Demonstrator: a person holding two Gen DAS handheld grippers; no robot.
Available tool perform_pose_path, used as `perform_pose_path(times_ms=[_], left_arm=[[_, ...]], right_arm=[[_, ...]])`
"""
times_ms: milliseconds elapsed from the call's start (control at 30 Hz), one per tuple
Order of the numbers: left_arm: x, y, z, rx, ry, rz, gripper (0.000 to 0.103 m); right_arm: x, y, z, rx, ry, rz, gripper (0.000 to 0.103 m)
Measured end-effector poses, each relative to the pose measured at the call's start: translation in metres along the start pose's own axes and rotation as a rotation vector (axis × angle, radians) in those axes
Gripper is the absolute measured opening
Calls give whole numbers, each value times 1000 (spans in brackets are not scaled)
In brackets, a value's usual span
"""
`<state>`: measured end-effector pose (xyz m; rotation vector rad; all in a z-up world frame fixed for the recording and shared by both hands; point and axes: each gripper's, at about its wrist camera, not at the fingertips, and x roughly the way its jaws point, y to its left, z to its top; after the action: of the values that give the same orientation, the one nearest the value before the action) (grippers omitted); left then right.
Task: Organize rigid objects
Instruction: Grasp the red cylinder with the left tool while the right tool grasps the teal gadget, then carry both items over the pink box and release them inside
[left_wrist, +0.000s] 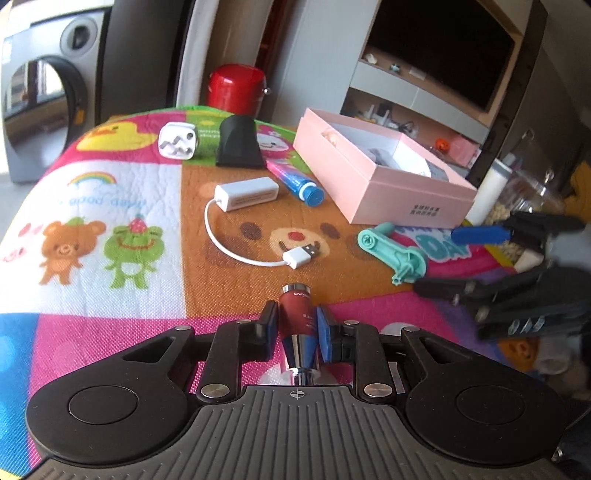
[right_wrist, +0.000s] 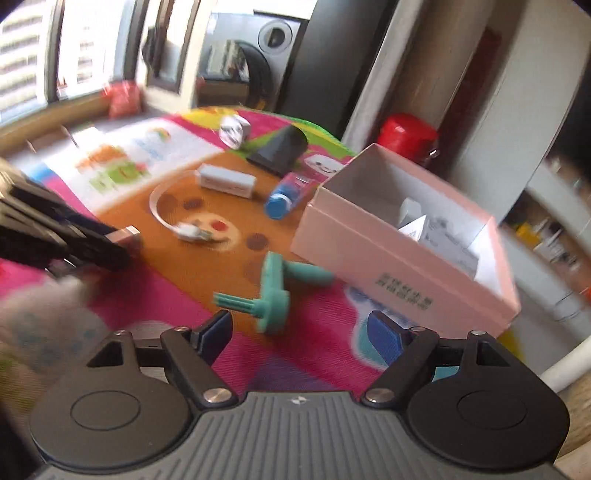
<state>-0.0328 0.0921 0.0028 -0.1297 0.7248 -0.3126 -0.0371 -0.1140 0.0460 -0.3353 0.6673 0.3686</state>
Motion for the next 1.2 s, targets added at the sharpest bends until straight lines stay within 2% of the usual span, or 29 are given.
perform_pose_path(times_ms=[133, 300, 367, 400, 433, 533, 633, 767, 867, 933, 1033, 1200], left_arm=[[-1, -11, -5, 67, -9, 41, 25], [-4, -10, -7, 53, -4, 39, 25], [-3, -8, -4, 32, 7, 37, 25], [-3, -9, -2, 27, 15, 42, 25], [-2, -11, -1, 34, 23, 51, 25], [2, -20, 1, 82, 35, 87, 25], [4, -27, 0, 115, 31, 118, 25], [4, -30, -2, 139, 23, 132, 25], [2, -33, -5, 170, 9, 134, 25], [0, -31, -7, 166, 3, 93, 24], [-6, -28, -10, 123, -4, -26, 24], [-23, -49, -3, 190, -91, -80, 24]], right_arm=[[11, -5, 16, 95, -36, 12, 81], [62, -23, 29, 245, 62, 27, 81], [73, -25, 27, 252, 68, 11, 76], [72, -22, 27, 236, 60, 10, 70], [69, -19, 27, 212, 64, 23, 57], [54, -8, 26, 126, 92, 35, 56], [29, -4, 17, 97, 96, 65, 56], [-12, -13, 6, 115, 46, 78, 56], [-42, -29, 2, 157, -1, 45, 56], [-62, -39, -1, 181, -41, 9, 55], [-88, -54, -6, 204, -100, -44, 55], [-119, -74, -15, 258, -173, -89, 55]])
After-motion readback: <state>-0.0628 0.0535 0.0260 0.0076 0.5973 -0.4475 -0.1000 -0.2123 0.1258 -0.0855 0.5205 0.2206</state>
